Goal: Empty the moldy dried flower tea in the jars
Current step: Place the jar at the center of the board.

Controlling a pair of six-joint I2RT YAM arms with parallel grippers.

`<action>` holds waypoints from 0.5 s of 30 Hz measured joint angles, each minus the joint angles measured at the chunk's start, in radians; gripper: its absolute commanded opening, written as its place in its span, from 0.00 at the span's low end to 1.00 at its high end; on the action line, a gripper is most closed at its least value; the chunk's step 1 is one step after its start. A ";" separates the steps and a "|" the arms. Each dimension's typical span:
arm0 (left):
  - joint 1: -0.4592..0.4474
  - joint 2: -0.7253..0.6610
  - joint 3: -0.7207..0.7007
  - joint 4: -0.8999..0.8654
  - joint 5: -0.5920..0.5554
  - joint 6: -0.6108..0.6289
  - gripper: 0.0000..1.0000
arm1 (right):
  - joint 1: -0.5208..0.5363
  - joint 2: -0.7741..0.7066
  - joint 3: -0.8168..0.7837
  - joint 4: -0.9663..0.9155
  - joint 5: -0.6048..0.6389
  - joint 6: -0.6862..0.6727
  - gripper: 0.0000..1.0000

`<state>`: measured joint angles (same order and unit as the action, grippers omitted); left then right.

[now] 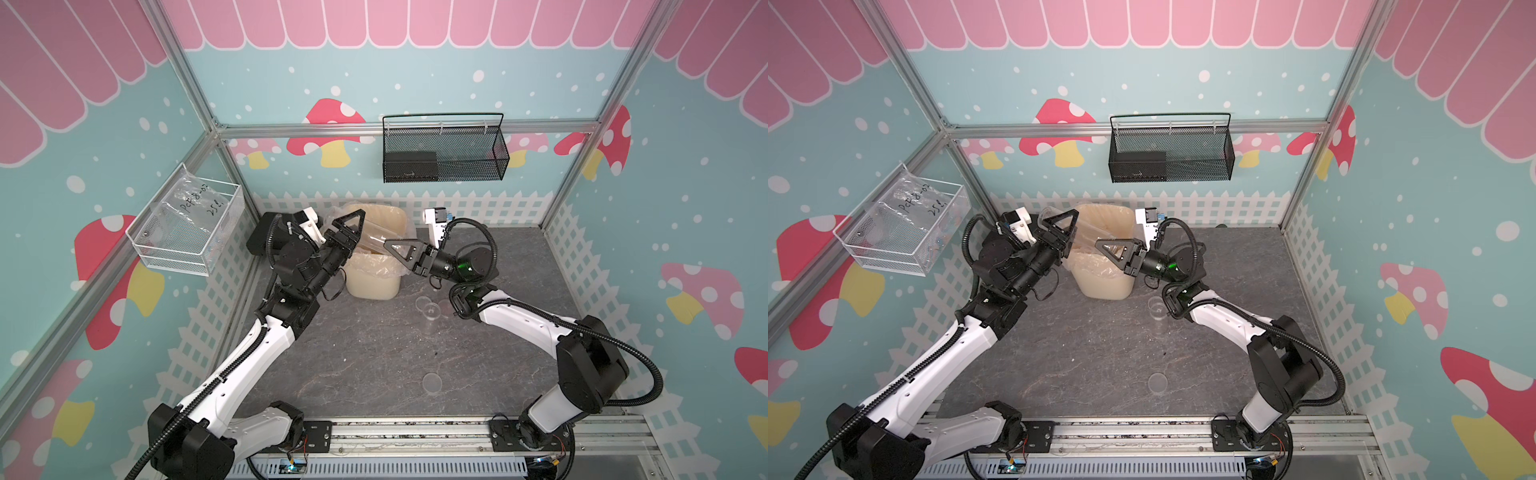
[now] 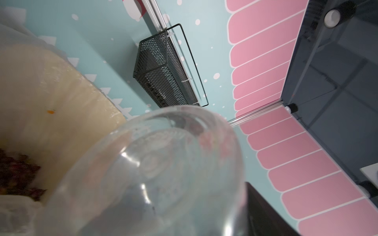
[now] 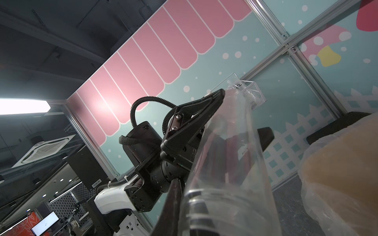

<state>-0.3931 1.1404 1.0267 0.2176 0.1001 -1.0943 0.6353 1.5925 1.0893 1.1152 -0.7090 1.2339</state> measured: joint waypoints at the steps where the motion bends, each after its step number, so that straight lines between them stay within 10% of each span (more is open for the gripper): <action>1: 0.000 -0.013 -0.002 -0.019 -0.011 0.026 1.00 | 0.000 -0.009 -0.009 -0.011 0.000 -0.007 0.00; 15: -0.005 -0.277 -0.006 -0.346 -0.191 0.581 1.00 | -0.002 -0.364 0.003 -0.774 0.113 -0.499 0.00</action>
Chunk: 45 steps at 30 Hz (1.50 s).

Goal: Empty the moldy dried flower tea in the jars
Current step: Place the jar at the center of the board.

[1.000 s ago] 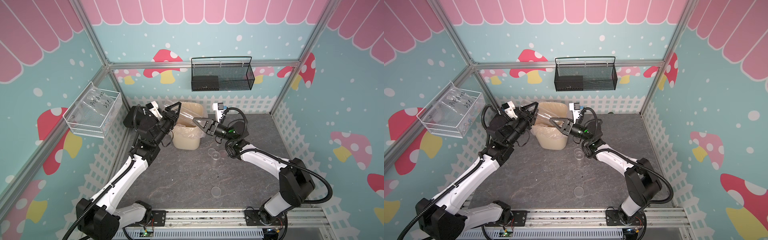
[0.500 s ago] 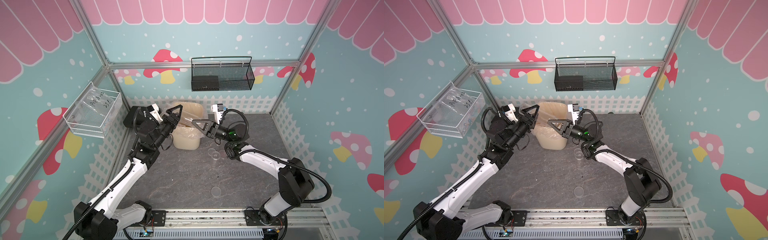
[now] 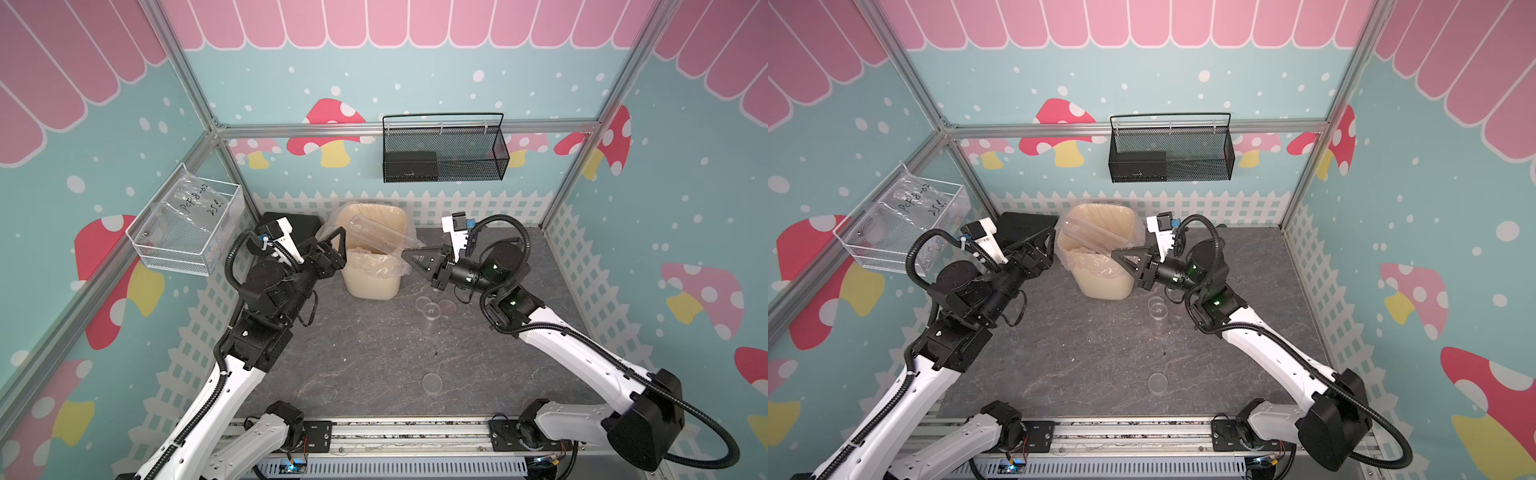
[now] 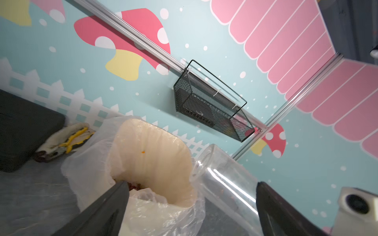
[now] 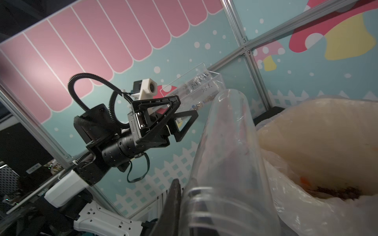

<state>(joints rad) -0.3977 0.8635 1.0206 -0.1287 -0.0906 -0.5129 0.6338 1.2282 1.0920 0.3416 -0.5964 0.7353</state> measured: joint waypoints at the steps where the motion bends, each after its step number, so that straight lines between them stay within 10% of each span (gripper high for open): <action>1: -0.001 -0.013 -0.008 -0.021 0.000 0.040 1.00 | 0.000 -0.016 0.014 -0.077 0.012 -0.038 0.00; 21: -0.004 -0.139 -0.214 -0.168 0.056 0.328 1.00 | 0.148 0.097 0.307 -1.095 0.235 -0.367 0.00; 45: -0.004 -0.140 -0.231 -0.166 -0.023 0.326 1.00 | 0.262 0.305 0.359 -1.412 0.373 -0.478 0.04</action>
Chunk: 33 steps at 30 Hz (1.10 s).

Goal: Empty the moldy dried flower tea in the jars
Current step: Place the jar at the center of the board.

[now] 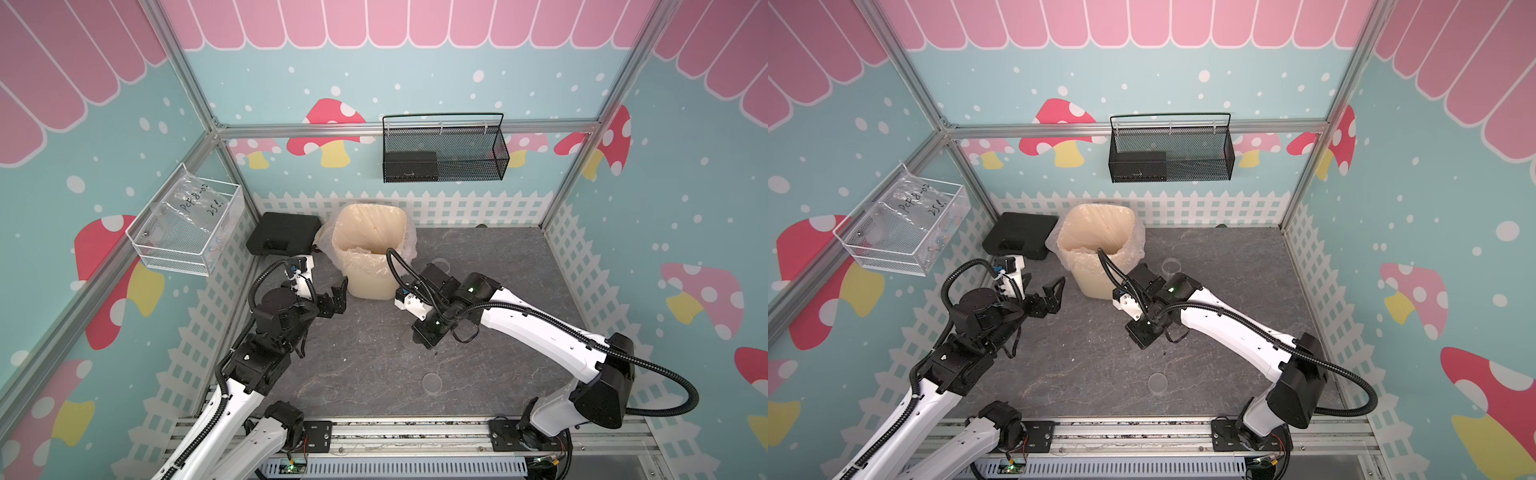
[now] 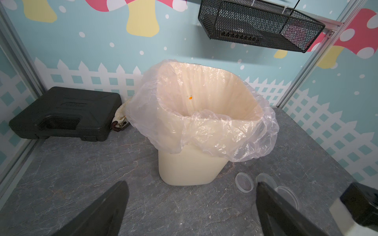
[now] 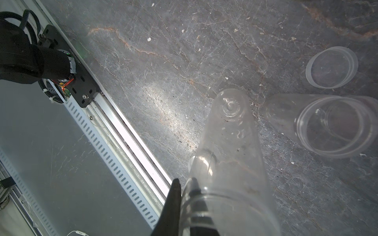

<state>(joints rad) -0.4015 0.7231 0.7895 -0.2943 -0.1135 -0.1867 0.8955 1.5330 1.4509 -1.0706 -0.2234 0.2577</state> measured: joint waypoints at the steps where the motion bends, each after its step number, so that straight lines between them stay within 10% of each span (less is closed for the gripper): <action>1: 0.000 0.000 0.000 0.000 0.000 0.000 1.00 | 0.002 0.003 0.000 -0.004 -0.003 0.000 0.04; 33: 0.000 -0.002 -0.013 0.007 -0.003 -0.007 1.00 | 0.010 0.105 0.099 -0.060 -0.038 -0.048 0.33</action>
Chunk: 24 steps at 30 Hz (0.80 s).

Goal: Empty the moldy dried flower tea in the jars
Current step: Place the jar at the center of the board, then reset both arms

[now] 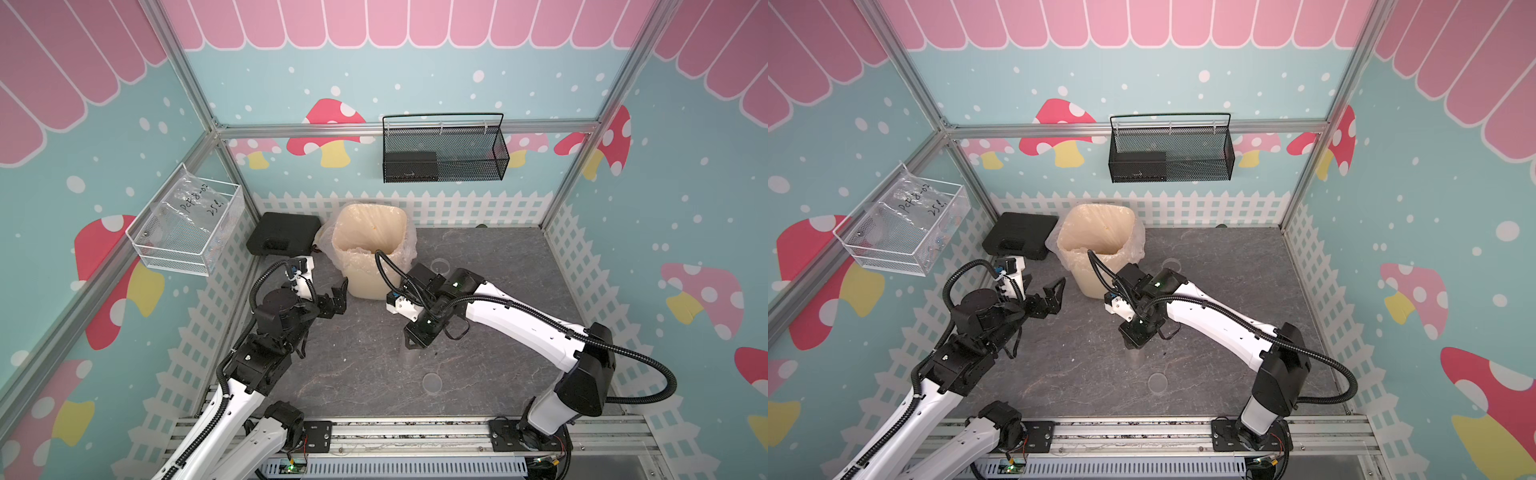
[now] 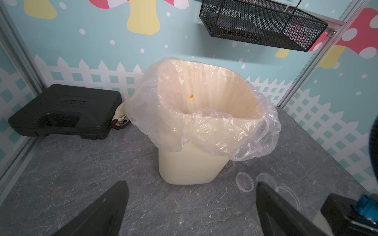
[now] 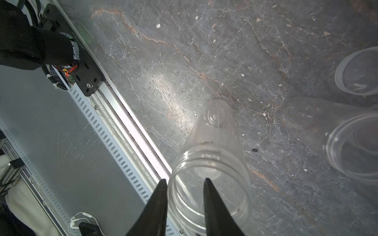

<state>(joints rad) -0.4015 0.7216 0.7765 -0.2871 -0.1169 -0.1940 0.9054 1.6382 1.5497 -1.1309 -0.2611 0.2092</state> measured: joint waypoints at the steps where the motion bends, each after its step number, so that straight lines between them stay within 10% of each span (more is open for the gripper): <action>1: 0.000 0.000 0.000 0.000 0.000 0.000 1.00 | 0.000 0.003 0.008 0.000 0.003 -0.003 0.33; 18: 0.000 -0.002 -0.004 0.006 -0.066 -0.012 1.00 | 0.000 -0.043 0.106 0.126 0.139 -0.031 0.48; 24: 0.000 -0.055 -0.095 0.077 -0.252 -0.049 1.00 | 0.000 -0.256 -0.031 0.360 0.291 -0.040 0.76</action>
<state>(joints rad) -0.4019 0.6662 0.6811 -0.2104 -0.3691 -0.2432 0.9054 1.3827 1.5185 -0.7708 0.0303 0.1688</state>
